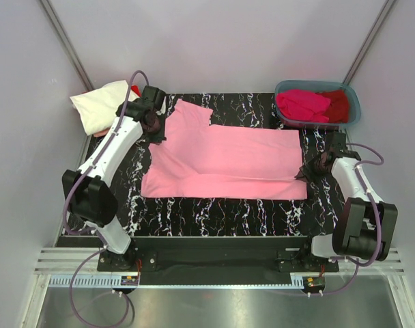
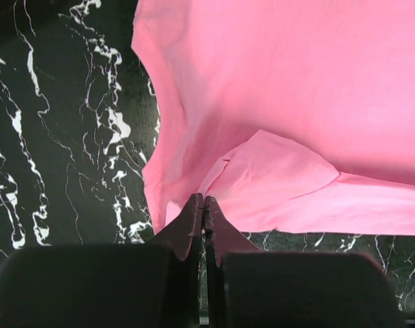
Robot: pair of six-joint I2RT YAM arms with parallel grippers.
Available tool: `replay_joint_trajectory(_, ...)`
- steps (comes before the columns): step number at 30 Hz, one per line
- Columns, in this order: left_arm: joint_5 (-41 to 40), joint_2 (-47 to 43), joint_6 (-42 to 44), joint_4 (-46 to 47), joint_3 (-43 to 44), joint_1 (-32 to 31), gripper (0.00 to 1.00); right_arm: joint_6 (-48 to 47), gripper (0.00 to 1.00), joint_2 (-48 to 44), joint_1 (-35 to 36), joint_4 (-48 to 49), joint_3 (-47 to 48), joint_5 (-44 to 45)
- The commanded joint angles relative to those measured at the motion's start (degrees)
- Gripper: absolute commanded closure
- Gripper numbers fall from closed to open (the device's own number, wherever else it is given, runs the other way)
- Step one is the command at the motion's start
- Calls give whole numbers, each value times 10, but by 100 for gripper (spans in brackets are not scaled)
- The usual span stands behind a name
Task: Fold and stack the t-shirts
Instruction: Fold the tshirt
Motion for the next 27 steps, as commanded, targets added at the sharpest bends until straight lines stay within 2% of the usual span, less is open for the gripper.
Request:
replay_joint_trajectory(1,-3,20,21,9,51,3,100,-12,100,4,-19,25,10,17)
replay_joint_trajectory(10,-22,80,42,15,108,4,100,-17,100,47,-35,48,5,1)
replay_joint_trajectory(19,-56,198,61,12,196,7,100,-20,100,105,-37,68,18,-2)
replay_joint_trajectory(21,-61,229,60,8,227,9,100,-19,90,118,-39,69,29,-2)
replay_joint_trajectory(22,-61,238,58,7,237,11,93,-18,79,133,-40,69,34,-2)
replay_joint_trajectory(23,-62,257,51,1,251,13,83,-18,62,140,-42,68,48,-4)
replay_joint_trajectory(24,-61,265,45,-5,283,14,72,-17,55,149,-47,65,58,-4)
replay_joint_trajectory(25,-57,272,34,-23,300,16,54,-17,48,163,-49,61,82,-4)
replay_joint_trajectory(26,-54,270,30,-30,318,17,48,-17,40,170,-54,53,95,-4)
replay_joint_trajectory(27,-53,262,24,-33,332,17,42,-18,26,174,-61,47,110,-3)
